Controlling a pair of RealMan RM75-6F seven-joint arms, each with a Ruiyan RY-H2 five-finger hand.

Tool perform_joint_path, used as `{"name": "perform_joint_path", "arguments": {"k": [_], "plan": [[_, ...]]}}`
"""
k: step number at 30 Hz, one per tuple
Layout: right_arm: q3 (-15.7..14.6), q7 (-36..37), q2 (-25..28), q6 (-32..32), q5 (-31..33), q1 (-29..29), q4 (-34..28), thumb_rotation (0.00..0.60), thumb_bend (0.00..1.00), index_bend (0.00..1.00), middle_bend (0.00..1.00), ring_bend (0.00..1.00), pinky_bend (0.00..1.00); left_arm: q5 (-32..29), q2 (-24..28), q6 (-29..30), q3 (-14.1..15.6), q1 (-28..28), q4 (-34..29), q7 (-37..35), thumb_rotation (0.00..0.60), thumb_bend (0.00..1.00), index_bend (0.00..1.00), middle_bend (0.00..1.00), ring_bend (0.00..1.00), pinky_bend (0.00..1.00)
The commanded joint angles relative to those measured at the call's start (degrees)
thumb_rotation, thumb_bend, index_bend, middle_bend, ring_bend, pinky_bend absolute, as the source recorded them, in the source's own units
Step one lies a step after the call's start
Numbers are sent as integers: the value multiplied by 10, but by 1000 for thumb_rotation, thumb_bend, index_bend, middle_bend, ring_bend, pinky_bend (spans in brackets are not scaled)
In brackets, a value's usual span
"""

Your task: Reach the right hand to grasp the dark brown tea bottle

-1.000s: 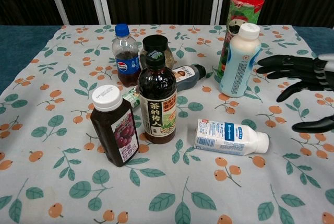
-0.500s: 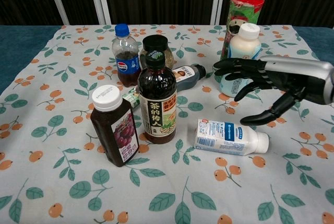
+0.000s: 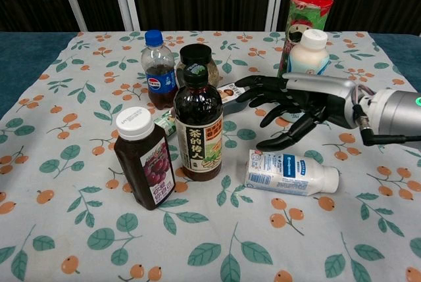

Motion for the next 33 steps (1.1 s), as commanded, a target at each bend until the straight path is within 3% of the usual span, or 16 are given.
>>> {"name": "perform_joint_path", "arguments": {"k": [1,33], "plan": [[4,-10,-13,-4,11,5,5,600,252,35,143,123,230,-1,0,-1,0,0,0,0,600,471,146,38,82,17],[42,-174,-119,-12,125,38,26,600,352,263,318,229,230,-25,3,-11,-8,-2,-12,0,600,471,145,38,83,17]]}}
